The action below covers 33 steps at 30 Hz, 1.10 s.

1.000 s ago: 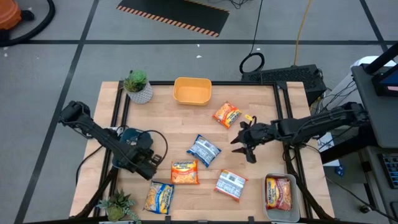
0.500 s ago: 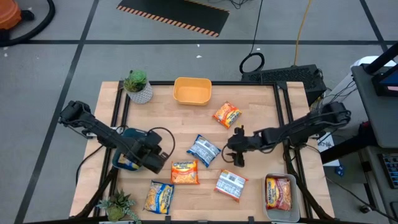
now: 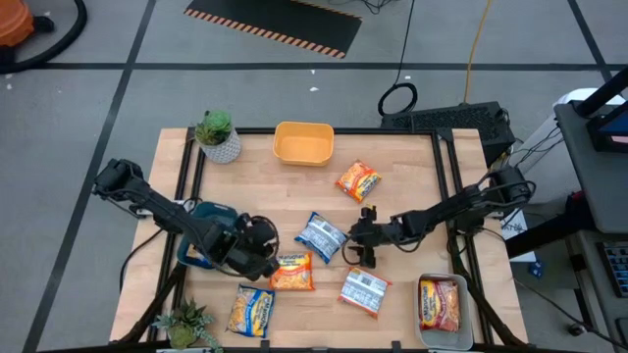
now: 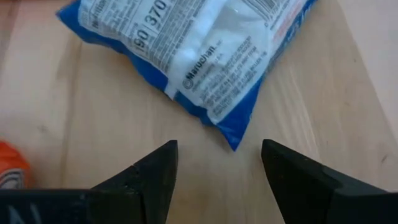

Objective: Sort Maruchan noodles
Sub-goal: Put the top blue noodle pack into the blue bin

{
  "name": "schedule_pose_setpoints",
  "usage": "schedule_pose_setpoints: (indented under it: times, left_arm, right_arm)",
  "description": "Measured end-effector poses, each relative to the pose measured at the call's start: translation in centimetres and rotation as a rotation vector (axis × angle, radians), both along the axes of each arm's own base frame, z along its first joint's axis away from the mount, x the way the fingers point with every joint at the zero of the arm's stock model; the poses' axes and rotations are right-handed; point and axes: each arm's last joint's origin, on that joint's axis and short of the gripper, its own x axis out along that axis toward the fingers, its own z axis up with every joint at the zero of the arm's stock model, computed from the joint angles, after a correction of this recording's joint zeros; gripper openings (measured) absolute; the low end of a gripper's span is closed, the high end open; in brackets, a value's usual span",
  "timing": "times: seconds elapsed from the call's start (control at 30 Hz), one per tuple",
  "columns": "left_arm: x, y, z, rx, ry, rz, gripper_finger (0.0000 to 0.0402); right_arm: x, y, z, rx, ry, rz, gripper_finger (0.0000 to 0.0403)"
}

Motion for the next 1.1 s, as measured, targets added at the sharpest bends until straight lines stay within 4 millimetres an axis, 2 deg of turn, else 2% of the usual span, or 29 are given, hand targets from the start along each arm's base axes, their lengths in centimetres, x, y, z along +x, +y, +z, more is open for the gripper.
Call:
schedule_pose_setpoints:
  times: [0.2, 0.4, 0.6, 0.83, 0.97, 1.1]
  left_arm:
    - [-0.1, -1.2, 0.3, 0.005, -0.05, -0.064, 0.0097]
    - [-0.5, -1.9, 0.3, 0.026, -0.071, -0.069, 0.0097]
    - [-0.5, -2.9, -0.4, -0.003, -0.077, -0.046, 0.0097]
    - [0.0, -5.7, -3.4, -0.005, -0.06, -0.089, 0.0097]
    - [0.3, -6.2, -4.6, 0.008, -0.038, -0.092, 0.0097]
    - [0.9, -5.6, -4.7, 0.01, -0.043, -0.074, 0.0097]
  right_arm:
    - [0.7, -0.8, -1.0, -0.022, 0.0, 0.003, 0.0228]
    - [1.2, -1.6, -0.9, -0.04, -0.046, 0.023, 0.0209]
    - [1.5, -2.7, -0.8, -0.02, -0.054, 0.082, 0.0147]
    - [1.5, -3.9, -0.8, 0.013, -0.046, 0.209, 0.0019]
    - [1.5, -4.2, -0.7, -0.035, -0.057, 0.255, 0.0013]
    - [1.5, -4.6, 0.1, -0.061, -0.087, 0.262, 0.0005]
